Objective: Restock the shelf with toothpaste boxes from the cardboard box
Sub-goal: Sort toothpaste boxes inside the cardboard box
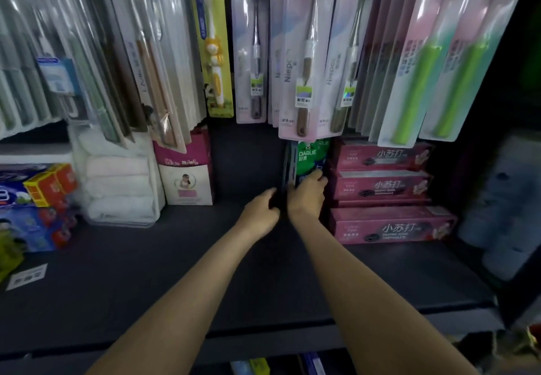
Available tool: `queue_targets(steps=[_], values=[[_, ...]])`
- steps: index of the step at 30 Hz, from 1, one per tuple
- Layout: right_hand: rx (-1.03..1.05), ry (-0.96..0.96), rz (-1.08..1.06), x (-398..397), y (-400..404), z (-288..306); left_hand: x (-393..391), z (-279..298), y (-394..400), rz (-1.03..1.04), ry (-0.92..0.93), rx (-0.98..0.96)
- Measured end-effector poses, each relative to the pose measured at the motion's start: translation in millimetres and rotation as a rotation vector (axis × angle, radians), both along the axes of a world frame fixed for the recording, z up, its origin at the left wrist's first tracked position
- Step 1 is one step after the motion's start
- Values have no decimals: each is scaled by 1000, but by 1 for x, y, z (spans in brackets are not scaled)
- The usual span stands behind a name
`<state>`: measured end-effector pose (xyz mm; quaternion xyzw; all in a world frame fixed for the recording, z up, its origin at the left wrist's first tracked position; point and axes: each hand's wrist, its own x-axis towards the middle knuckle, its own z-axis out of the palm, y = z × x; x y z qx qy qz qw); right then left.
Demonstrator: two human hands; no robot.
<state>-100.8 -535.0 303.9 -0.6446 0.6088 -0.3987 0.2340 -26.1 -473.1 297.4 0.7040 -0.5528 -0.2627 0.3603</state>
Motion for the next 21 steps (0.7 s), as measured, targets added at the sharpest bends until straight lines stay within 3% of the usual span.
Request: queue_targets(steps=[5, 10, 12, 15, 21], values=[[-30, -93, -66, 10, -9, 1, 9, -17, 0, 37, 50, 27], [-264, -264, -71, 22, 8, -9, 15, -24, -1, 87, 111, 39], [-342, -161, 22, 22, 12, -15, 14, -22, -1, 76, 111, 27], [-275, 68, 199, 21, 4, -25, 11, -21, 0, 58, 80, 10], [-221, 189, 229, 12, -6, -31, 13, -20, 7, 64, 22, 26]])
